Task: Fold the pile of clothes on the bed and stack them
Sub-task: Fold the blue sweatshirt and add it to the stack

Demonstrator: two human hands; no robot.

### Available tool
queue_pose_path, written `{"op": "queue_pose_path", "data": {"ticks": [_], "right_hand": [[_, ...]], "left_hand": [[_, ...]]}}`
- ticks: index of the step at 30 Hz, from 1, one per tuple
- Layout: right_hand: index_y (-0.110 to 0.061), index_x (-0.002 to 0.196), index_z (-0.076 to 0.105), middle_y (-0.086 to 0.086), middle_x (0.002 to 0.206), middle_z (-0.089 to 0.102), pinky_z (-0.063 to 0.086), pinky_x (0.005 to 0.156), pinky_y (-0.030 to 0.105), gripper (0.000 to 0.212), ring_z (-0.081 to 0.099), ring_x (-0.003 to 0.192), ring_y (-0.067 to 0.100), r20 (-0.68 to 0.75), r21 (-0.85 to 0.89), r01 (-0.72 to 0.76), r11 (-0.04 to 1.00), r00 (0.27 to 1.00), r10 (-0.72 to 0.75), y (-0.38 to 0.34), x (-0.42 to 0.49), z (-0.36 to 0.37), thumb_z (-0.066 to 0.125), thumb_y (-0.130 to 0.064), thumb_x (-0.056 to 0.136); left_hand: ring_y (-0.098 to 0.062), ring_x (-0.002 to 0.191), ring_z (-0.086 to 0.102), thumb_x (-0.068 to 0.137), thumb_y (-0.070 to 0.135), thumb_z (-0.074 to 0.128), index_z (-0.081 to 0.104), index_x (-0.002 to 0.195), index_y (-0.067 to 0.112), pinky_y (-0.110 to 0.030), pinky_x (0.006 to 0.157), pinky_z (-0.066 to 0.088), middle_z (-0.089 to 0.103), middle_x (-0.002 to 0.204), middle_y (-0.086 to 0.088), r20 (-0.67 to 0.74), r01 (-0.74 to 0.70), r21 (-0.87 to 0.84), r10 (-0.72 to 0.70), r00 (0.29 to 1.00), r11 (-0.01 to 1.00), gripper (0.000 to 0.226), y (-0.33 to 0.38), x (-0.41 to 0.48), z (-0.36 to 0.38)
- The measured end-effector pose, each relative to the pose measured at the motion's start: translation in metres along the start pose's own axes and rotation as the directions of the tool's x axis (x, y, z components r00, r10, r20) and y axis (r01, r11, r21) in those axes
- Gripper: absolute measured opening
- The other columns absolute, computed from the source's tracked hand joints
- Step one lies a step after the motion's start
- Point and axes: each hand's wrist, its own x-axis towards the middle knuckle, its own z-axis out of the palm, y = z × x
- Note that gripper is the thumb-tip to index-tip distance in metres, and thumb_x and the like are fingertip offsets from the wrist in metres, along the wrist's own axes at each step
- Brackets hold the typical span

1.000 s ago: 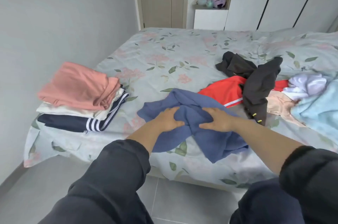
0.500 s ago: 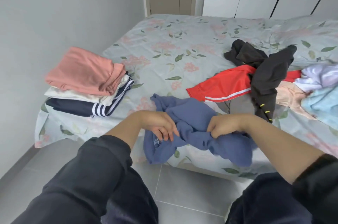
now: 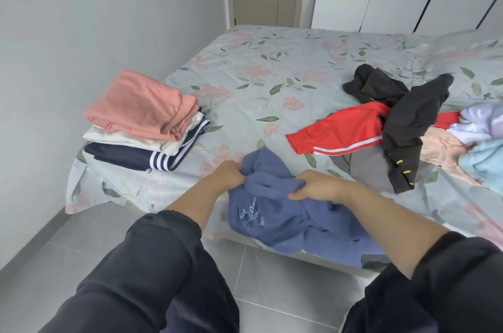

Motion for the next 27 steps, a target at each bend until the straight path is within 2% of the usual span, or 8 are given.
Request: {"op": "queue_pose_path", "data": {"ticks": [4, 8, 10, 13, 19, 23, 25, 27], "right_hand": [[-0.013, 0.104, 0.067, 0.007, 0.100, 0.072, 0.052, 0.090, 0.035, 0.020, 0.068, 0.093, 0.022, -0.071, 0.596, 0.035, 0.802, 0.997, 0.009, -0.019, -0.013, -0.025, 0.062, -0.026, 0.090], [-0.014, 0.049, 0.065, 0.001, 0.051, 0.060, 0.048, 0.052, 0.018, 0.045, 0.059, 0.049, 0.011, -0.189, 0.901, 0.171, 0.398, 0.982, 0.006, -0.024, -0.024, -0.055, 0.041, -0.009, 0.087], [-0.011, 0.049, 0.066, 0.003, 0.051, 0.061, 0.048, 0.050, 0.018, 0.037, 0.060, 0.048, 0.012, -0.102, 0.883, 0.093, 0.461, 0.995, -0.006, -0.022, -0.035, -0.068, 0.042, -0.006, 0.077], [-0.004, 0.117, 0.063, 0.017, 0.109, 0.067, 0.051, 0.077, 0.032, 0.041, 0.065, 0.090, 0.024, 0.072, 0.682, -0.027, 0.731, 0.997, -0.031, -0.020, -0.037, -0.075, 0.039, 0.005, 0.084], [-0.025, 0.148, 0.027, 0.004, 0.154, 0.025, 0.035, 0.107, 0.036, 0.083, 0.029, 0.140, 0.021, -0.184, 0.497, 0.283, 0.820, 0.958, -0.219, -0.054, -0.014, -0.060, 0.055, 0.017, 0.082], [-0.010, 0.105, 0.064, 0.004, 0.102, 0.069, 0.042, 0.088, 0.035, 0.028, 0.061, 0.097, 0.018, -0.108, 0.436, 0.276, 0.856, 0.961, -0.255, -0.069, -0.010, -0.053, 0.059, 0.008, 0.084], [-0.011, 0.081, 0.063, -0.005, 0.063, 0.068, 0.047, 0.062, 0.029, 0.019, 0.061, 0.058, 0.009, -0.348, 0.476, 0.276, 0.835, 0.931, -0.109, -0.073, -0.008, -0.061, 0.059, 0.007, 0.086], [-0.011, 0.069, 0.055, -0.006, 0.045, 0.056, 0.042, 0.041, 0.021, 0.028, 0.051, 0.040, 0.007, -0.696, 0.509, 0.367, 0.779, 0.708, 0.122, -0.069, -0.006, -0.078, 0.054, 0.011, 0.085]], "left_hand": [[-0.022, 0.085, 0.064, 0.092, -0.001, 0.051, 0.066, 0.100, 0.005, -0.027, 0.074, 0.052, 0.070, 0.092, -0.010, 0.108, 0.026, -0.578, 0.044, 0.993, 0.816, 0.017, 0.016, -0.005, -0.008], [-0.018, 0.070, 0.070, 0.100, 0.009, 0.043, 0.057, 0.102, 0.008, -0.028, 0.060, 0.055, 0.070, 0.084, -0.011, -0.012, -0.075, -0.829, 0.116, 0.993, 0.554, 0.014, 0.045, -0.013, -0.034], [-0.016, 0.064, 0.070, 0.101, 0.008, 0.040, 0.054, 0.107, 0.009, -0.026, 0.054, 0.055, 0.072, 0.074, -0.005, -0.030, -0.130, -0.881, 0.223, 0.974, 0.454, 0.016, 0.062, -0.017, -0.055], [-0.013, 0.070, 0.070, 0.098, 0.000, 0.041, 0.052, 0.120, 0.007, -0.024, 0.061, 0.056, 0.072, 0.080, -0.002, 0.043, -0.192, -0.777, 0.354, 0.934, 0.599, 0.026, 0.091, -0.023, -0.073], [-0.008, 0.068, 0.068, 0.093, -0.010, 0.046, 0.059, 0.109, 0.006, -0.020, 0.063, 0.055, 0.073, 0.077, 0.003, 0.317, -0.282, -0.435, 0.438, 0.841, 0.855, 0.026, 0.131, -0.036, -0.063], [-0.009, 0.069, 0.067, 0.088, -0.008, 0.056, 0.065, 0.096, 0.007, -0.022, 0.066, 0.055, 0.072, 0.077, 0.002, 0.198, -0.340, -0.373, 0.433, 0.880, 0.863, 0.020, 0.139, -0.035, -0.064], [-0.011, 0.076, 0.063, 0.082, -0.007, 0.066, 0.066, 0.099, 0.008, -0.018, 0.067, 0.052, 0.067, 0.085, 0.001, -0.054, -0.374, -0.277, 0.374, 0.926, 0.885, 0.022, 0.133, -0.026, -0.068], [-0.013, 0.078, 0.057, 0.078, -0.007, 0.071, 0.062, 0.116, 0.011, -0.014, 0.059, 0.047, 0.059, 0.091, 0.001, -0.290, -0.330, -0.172, 0.272, 0.917, 0.928, 0.043, 0.119, -0.012, -0.071]]}}
